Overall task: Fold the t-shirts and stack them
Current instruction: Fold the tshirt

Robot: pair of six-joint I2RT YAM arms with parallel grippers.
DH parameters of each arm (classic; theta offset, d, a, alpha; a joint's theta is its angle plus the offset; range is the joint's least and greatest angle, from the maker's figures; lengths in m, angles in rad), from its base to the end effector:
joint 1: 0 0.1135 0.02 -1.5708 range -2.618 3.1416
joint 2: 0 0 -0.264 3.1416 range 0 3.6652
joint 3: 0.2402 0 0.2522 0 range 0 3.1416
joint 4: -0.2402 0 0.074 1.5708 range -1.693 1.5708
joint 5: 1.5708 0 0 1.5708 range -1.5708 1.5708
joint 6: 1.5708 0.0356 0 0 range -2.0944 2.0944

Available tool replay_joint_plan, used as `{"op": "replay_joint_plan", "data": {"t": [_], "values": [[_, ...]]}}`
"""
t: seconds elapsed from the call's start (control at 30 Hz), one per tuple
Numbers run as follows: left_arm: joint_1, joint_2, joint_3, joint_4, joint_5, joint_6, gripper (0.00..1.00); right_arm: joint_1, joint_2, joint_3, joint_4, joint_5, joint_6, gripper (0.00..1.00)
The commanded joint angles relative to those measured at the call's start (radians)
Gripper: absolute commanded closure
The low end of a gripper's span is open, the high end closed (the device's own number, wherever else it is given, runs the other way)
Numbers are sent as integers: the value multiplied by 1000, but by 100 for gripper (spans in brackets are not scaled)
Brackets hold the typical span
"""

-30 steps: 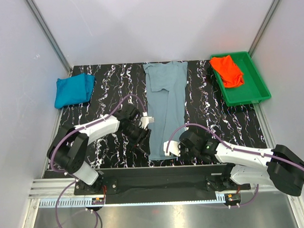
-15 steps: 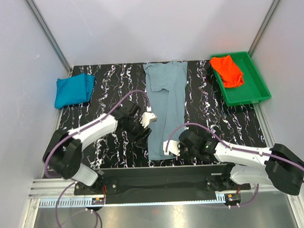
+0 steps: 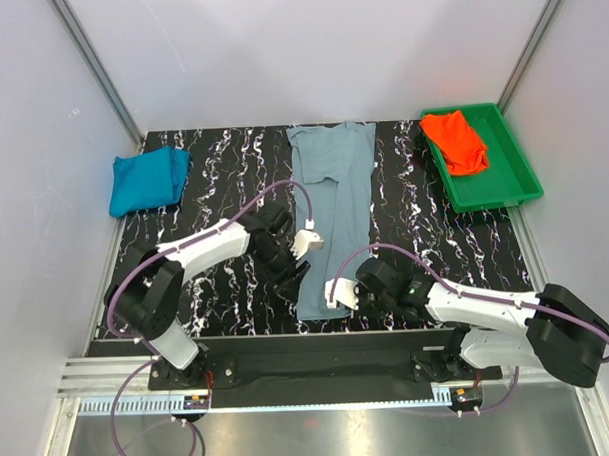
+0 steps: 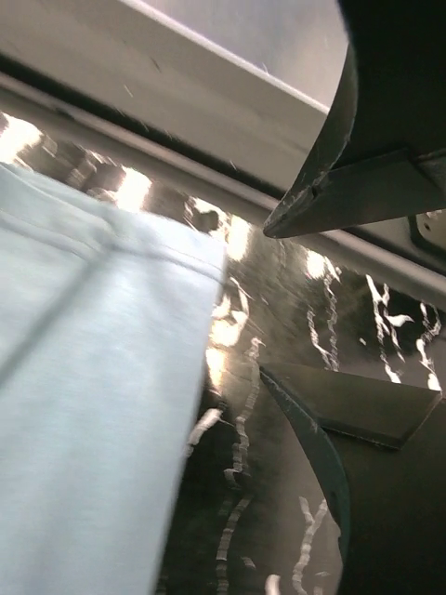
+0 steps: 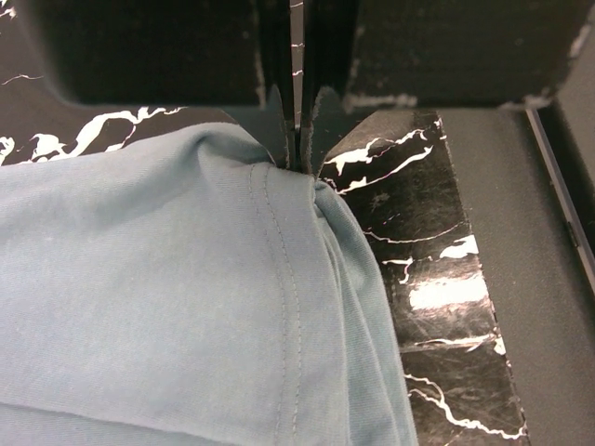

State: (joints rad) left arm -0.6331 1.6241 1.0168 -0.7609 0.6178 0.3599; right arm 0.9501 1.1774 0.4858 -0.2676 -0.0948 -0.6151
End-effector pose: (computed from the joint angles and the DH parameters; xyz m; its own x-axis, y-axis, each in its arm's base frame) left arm 0.2217 -0.1883 0.1857 -0.5362 0.7496 -0.3882 0.8175 0.3464 -0.4602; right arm 0.1186 0.1716 0.1577 0.0966 -0.8525 -0.5137 -0.9620 0.0525 -0.2680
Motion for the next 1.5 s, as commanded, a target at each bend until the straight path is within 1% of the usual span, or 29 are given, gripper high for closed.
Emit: {"op": "replay_joint_plan", "data": {"t": [0.0,0.1,0.2,0.3,0.37,0.53,0.67,0.77,1.0,1.13,1.47], "values": [[-4,17,66,-23,135,-71,39,-11,8,45,42,14,-3,100],[-7,26,60,-12,149,-105,39,-13,7,45,41,18,-6,100],[-5,46,65,-53,195,-139,40,-16,2,43,38,17,-5,100],[-5,92,85,-95,263,-205,41,-16,-1,36,39,14,0,100],[-5,91,72,-88,284,-257,41,-16,-2,34,42,9,2,100],[-5,77,11,-37,280,-338,41,-17,-7,36,39,13,0,100],[-2,72,-66,18,232,-357,41,-17,-13,31,38,12,3,100],[13,92,-80,48,215,-400,40,-19,-16,28,34,12,8,100],[21,201,-44,44,226,-400,39,-22,-22,22,34,10,14,100],[23,238,-32,51,232,-394,40,-25,-19,25,34,12,12,100],[23,296,20,78,220,-403,49,-24,-22,22,39,7,15,100]]}}
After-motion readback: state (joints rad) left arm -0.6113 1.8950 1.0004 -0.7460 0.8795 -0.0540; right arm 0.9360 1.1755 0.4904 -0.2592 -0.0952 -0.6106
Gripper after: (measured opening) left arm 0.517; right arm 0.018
